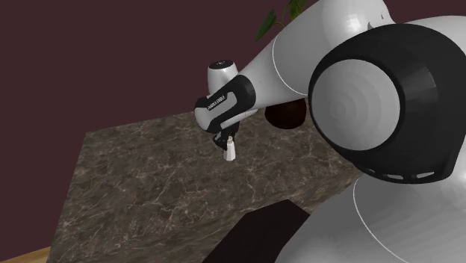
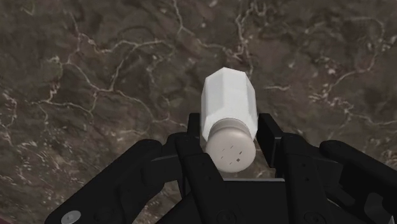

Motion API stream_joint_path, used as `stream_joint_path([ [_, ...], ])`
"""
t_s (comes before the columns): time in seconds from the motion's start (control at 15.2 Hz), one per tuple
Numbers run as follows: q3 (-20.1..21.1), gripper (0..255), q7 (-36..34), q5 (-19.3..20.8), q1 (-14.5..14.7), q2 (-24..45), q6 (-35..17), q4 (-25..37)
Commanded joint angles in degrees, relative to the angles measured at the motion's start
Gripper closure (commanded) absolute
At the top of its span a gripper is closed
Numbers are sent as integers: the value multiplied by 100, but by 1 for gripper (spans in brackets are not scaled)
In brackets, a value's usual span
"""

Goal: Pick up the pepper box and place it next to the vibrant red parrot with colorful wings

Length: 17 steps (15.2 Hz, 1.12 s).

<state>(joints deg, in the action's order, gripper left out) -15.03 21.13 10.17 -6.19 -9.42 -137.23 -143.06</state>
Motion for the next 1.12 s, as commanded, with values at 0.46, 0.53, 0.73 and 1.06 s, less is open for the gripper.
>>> stream_joint_path([
  [0.46, 37, 255, 7, 14, 1, -310, 515, 207],
  [0.53, 43, 255, 10, 15, 2, -356, 600, 246],
  [0.73, 63, 255, 18, 14, 4, -486, 854, 370],
  [1.06, 96, 255, 35, 7, 9, -673, 1271, 602],
])
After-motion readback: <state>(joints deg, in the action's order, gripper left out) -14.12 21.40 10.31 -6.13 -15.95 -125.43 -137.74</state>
